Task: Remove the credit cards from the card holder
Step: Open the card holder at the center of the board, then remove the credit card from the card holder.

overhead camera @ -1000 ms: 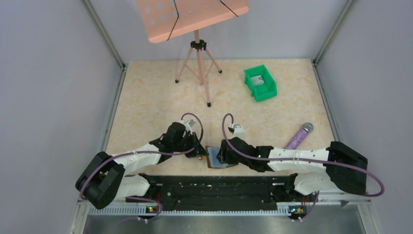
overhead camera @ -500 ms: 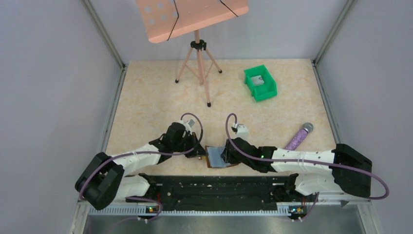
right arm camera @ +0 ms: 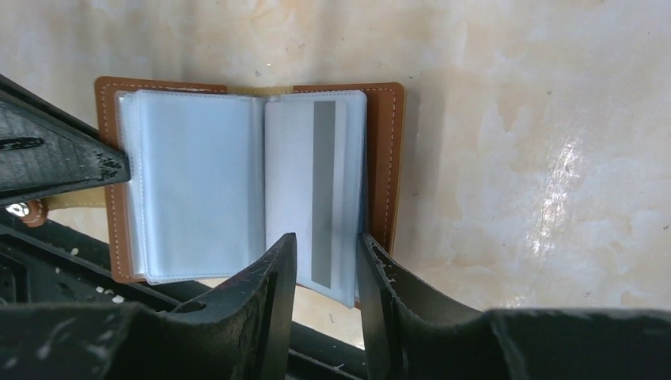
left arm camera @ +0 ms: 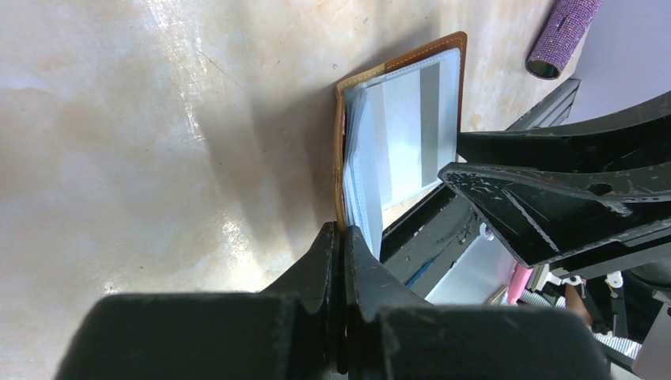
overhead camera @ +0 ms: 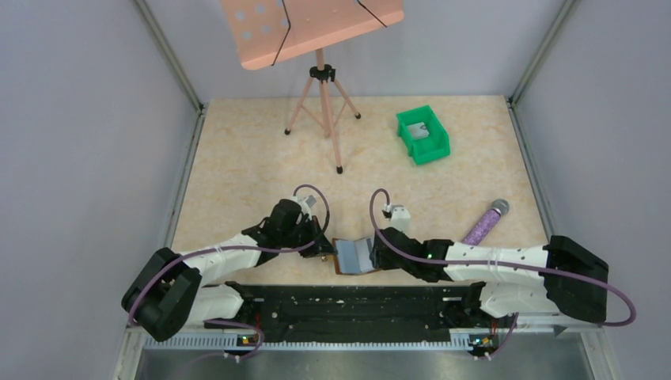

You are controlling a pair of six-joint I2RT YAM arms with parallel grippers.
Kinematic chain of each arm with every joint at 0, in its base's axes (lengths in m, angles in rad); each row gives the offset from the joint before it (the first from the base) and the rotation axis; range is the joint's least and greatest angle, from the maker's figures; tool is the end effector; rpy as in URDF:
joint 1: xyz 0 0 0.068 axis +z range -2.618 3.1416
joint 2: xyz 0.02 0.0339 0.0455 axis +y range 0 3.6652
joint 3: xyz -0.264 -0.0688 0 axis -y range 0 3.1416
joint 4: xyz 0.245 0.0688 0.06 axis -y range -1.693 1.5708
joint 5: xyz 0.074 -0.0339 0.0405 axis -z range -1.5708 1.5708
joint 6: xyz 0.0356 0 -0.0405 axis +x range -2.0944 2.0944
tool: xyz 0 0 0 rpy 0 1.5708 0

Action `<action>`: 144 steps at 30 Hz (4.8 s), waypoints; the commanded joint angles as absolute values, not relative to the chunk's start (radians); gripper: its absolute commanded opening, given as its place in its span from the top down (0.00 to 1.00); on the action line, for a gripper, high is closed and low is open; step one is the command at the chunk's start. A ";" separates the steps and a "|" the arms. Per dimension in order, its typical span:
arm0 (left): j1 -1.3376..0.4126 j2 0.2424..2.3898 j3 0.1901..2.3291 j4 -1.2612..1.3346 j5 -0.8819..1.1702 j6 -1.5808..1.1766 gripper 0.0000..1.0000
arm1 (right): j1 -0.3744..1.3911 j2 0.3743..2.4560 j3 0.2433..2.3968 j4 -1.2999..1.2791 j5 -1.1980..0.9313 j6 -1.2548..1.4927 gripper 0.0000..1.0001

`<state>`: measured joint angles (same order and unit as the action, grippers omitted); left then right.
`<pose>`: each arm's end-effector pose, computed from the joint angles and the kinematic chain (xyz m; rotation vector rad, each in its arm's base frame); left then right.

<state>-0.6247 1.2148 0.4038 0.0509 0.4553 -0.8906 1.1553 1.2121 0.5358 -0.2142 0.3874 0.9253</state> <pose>0.1669 -0.1396 0.1516 -0.0882 2.6028 -1.2004 0.1024 0.1988 0.1710 -0.1112 2.4321 0.5004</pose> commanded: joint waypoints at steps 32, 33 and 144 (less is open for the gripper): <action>-0.638 1.044 0.631 -0.150 0.431 -0.978 0.63 | 1.087 1.169 0.499 0.115 0.204 0.882 0.80; -0.641 1.048 0.629 -0.136 0.434 -0.986 0.63 | 1.087 1.183 0.504 0.116 0.198 0.887 0.80; -0.838 1.491 0.536 0.024 0.130 -1.019 0.69 | 1.049 1.223 0.256 0.222 0.178 1.063 0.89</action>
